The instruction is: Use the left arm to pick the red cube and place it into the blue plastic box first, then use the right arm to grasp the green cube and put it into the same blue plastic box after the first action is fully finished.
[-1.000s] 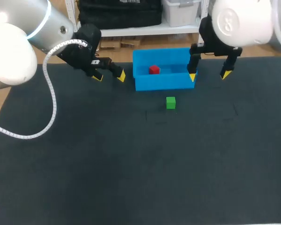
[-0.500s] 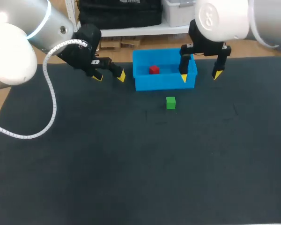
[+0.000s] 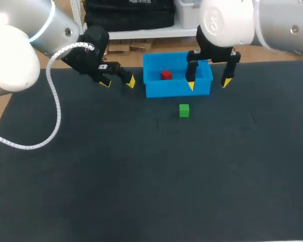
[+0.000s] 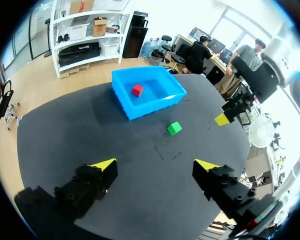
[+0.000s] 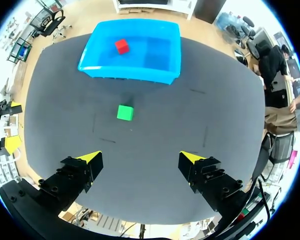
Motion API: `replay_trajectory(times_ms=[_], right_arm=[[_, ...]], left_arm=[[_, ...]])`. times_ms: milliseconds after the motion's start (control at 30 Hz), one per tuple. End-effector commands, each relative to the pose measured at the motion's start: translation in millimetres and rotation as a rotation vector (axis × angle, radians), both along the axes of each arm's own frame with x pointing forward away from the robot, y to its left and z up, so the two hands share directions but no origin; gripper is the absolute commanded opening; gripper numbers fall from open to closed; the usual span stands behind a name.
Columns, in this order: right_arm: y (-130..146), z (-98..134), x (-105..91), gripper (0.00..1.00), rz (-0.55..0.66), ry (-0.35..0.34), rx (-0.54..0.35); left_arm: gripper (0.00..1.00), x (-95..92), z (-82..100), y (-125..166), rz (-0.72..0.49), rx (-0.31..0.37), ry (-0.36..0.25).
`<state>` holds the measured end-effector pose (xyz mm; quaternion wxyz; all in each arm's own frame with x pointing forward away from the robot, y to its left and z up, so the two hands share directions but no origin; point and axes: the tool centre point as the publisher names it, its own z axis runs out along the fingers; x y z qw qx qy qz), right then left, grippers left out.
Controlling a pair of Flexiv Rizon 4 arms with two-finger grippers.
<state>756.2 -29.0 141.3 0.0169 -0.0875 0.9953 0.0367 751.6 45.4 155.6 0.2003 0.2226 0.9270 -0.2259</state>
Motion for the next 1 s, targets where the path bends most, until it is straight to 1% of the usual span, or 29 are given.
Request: replay_trajectory(times_ms=[33, 667, 1000], right_arm=[[7, -5, 4.9, 1.0, 0.001, 0.011, -0.008], [35, -34, 16.3, 1.0, 0.005, 0.024, -0.014], [47, -38, 20.6, 1.0, 0.023, 0.025, -0.012]], left_arm=[[1.0, -0.8, -0.2, 1, -0.002, -0.004, -0.002], [1.0, -0.8, -0.2, 1, -0.002, -0.004, -0.002], [1.0, -0.8, -0.2, 1, -0.002, -0.004, -0.002]])
